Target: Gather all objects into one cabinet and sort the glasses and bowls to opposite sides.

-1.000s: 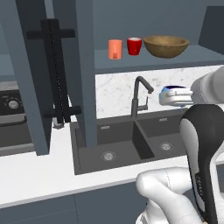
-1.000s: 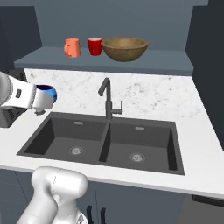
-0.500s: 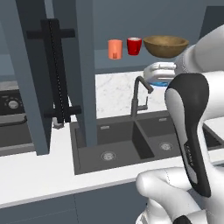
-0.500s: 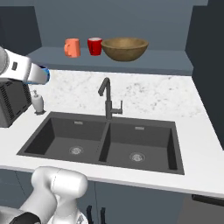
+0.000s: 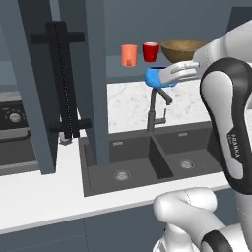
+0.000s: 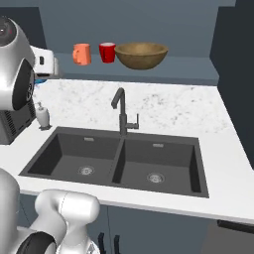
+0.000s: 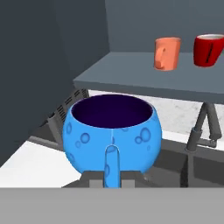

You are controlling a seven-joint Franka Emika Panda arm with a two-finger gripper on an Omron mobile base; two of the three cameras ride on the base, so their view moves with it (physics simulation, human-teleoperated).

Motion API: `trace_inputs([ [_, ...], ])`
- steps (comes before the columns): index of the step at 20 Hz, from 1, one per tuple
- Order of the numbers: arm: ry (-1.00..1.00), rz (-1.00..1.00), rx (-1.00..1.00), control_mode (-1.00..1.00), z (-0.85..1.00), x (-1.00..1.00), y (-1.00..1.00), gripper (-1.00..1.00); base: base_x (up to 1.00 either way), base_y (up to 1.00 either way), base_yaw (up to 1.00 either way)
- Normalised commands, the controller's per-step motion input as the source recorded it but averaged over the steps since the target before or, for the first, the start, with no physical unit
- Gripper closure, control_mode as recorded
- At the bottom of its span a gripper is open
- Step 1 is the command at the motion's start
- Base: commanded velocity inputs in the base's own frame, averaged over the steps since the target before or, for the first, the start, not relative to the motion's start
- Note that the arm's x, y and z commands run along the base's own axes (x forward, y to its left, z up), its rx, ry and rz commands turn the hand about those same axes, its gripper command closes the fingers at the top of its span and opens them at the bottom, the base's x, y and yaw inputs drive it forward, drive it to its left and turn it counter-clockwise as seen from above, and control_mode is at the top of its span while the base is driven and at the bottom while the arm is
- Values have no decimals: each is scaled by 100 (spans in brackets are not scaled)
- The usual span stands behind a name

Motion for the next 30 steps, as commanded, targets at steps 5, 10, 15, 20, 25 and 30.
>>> trace_inputs([
  [5, -12, -5, -8, -100, 0, 59, 73, 100, 0, 0, 0],
  [10, -1, -4, 0, -100, 0, 70, 18, 100, 0, 0, 0],
  [15, 14, 0, 0, -100, -1, 80, 0, 100, 0, 0, 0],
  [20, 9, 0, 0, -100, -8, 81, 1, 100, 0, 0, 0],
  [25, 5, 0, -1, -100, -17, 90, 22, 100, 0, 0, 0],
  [30, 3, 0, 0, -100, -13, 50, 8, 100, 0, 0, 0],
])
